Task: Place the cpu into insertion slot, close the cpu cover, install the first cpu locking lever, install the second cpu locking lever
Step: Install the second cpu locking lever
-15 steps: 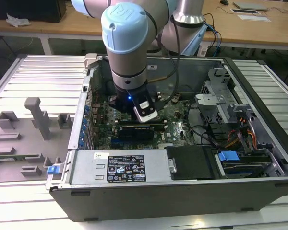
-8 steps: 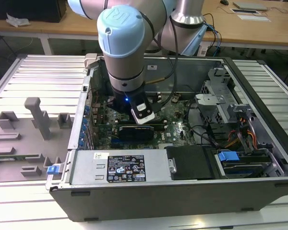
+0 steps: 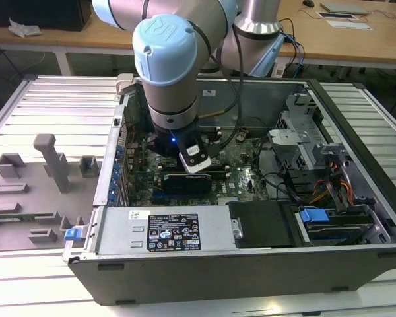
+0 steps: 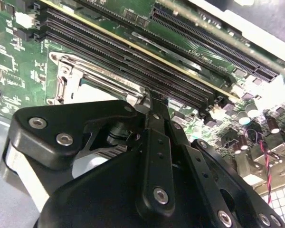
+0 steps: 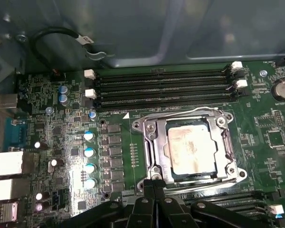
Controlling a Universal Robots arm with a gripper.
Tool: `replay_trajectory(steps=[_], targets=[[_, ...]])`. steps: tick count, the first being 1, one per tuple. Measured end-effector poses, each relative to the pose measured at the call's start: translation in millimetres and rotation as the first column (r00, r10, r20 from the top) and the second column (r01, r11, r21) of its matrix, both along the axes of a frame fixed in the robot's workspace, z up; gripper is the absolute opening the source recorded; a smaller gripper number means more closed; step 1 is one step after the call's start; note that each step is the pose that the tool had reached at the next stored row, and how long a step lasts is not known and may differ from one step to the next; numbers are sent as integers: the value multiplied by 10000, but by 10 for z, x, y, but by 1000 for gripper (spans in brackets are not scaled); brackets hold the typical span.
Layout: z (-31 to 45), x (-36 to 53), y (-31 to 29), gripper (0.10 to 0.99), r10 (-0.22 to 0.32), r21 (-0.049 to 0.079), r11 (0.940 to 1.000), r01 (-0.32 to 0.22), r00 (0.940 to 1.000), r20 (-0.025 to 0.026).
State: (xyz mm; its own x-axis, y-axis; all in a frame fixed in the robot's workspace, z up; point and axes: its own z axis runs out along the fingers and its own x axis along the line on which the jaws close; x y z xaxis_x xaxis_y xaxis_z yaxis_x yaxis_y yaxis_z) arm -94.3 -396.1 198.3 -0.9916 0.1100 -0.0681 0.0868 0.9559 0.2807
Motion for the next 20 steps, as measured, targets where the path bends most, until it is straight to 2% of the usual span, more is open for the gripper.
replay_trajectory(steps=[9,13,15,16,17,19,20], targets=[[-19,-88,75,106,4,-1,10000,-4,10000,-1],[66,-89,80,106,1,-86,10000,-1,10000,-1],[128,-88,82,106,1,-259,9997,-1,10000,3],[161,-82,81,106,-14,-712,9975,14,10000,0],[161,-13,80,106,-18,-772,9970,18,10000,-1],[161,170,81,106,-18,-771,9970,17,10000,-13],[161,216,81,106,-20,-773,9970,18,10000,-24]])
